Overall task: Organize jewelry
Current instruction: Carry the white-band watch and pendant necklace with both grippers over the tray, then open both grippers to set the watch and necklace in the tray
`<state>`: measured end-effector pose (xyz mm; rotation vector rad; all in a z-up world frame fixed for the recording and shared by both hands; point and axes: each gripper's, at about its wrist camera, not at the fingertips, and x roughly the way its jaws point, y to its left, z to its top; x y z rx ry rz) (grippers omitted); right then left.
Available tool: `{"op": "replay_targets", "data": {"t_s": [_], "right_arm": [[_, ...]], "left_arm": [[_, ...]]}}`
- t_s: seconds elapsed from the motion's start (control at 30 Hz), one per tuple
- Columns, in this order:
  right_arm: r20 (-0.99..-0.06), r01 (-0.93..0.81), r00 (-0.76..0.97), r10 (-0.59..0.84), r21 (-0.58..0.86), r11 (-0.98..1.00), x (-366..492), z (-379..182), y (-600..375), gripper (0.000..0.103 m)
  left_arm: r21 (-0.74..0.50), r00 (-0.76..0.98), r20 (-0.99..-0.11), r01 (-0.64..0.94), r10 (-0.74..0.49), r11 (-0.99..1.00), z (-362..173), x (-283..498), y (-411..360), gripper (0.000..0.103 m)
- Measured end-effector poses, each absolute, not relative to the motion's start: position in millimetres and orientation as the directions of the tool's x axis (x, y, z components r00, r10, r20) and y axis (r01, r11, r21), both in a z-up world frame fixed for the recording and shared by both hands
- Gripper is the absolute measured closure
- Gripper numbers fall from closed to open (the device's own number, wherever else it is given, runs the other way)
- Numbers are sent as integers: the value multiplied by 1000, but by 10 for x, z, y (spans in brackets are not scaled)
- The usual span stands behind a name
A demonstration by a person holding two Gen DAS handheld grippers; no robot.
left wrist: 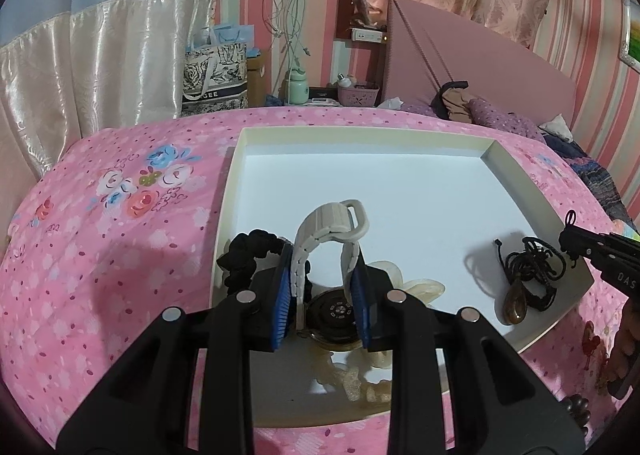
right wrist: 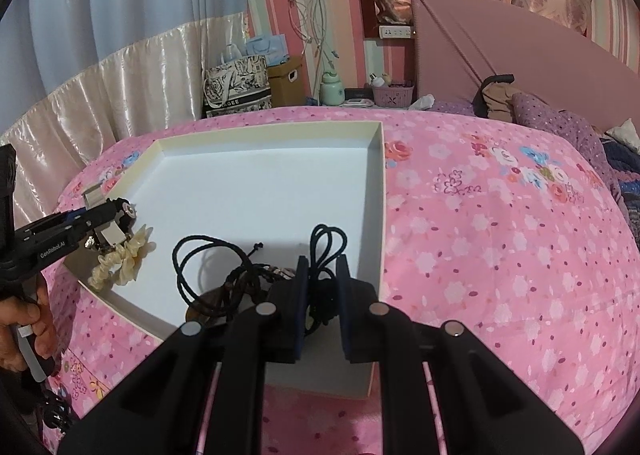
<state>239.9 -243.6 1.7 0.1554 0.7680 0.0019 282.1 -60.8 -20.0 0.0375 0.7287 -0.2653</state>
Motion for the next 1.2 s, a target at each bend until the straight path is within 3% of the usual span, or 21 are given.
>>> {"op": "replay_targets", "data": {"t_s": [0.4, 0.6, 0.63, 0.67, 0.73, 0.8, 0.83, 0.93, 1.2], "right_arm": [[-688, 54, 724, 61, 144, 988, 2389, 26, -2431, 90], [-690, 67, 721, 56, 150, 986, 2396, 15, -2444, 86], [-690, 60, 721, 65, 156, 986, 2397, 13, -2443, 78], [-690, 56, 721, 69, 157, 986, 2397, 12, -2433, 62], [-682, 58, 729, 62, 152, 987, 2386, 25, -2408, 48], [-677, 57, 733, 61, 151, 987, 2380, 38, -2391, 46], [-674, 62, 736, 54, 148, 987, 2380, 47, -2390, 40], [-665, 71, 745, 56, 162, 984, 2366, 69, -2418, 38], [-641, 83, 766, 56, 184, 979, 2317, 123, -2464, 33]], "left_arm": [[-61, 720, -660, 232, -214, 971, -249, 2811, -561, 75], [-58, 726, -659, 214, -199, 975, -288, 2823, -531, 62], [-55, 729, -657, 208, -192, 977, -291, 2822, -528, 58], [-56, 732, -655, 204, -190, 977, -290, 2818, -522, 54], [-63, 735, -651, 198, -190, 978, -287, 2819, -502, 49], [-68, 736, -649, 198, -194, 978, -294, 2813, -487, 36], [-77, 732, -649, 208, -207, 975, -299, 2812, -493, 28], [-67, 738, -642, 216, -208, 974, -292, 2784, -531, 19], [-130, 762, -591, 235, -265, 963, -160, 2706, -483, 12]]}}
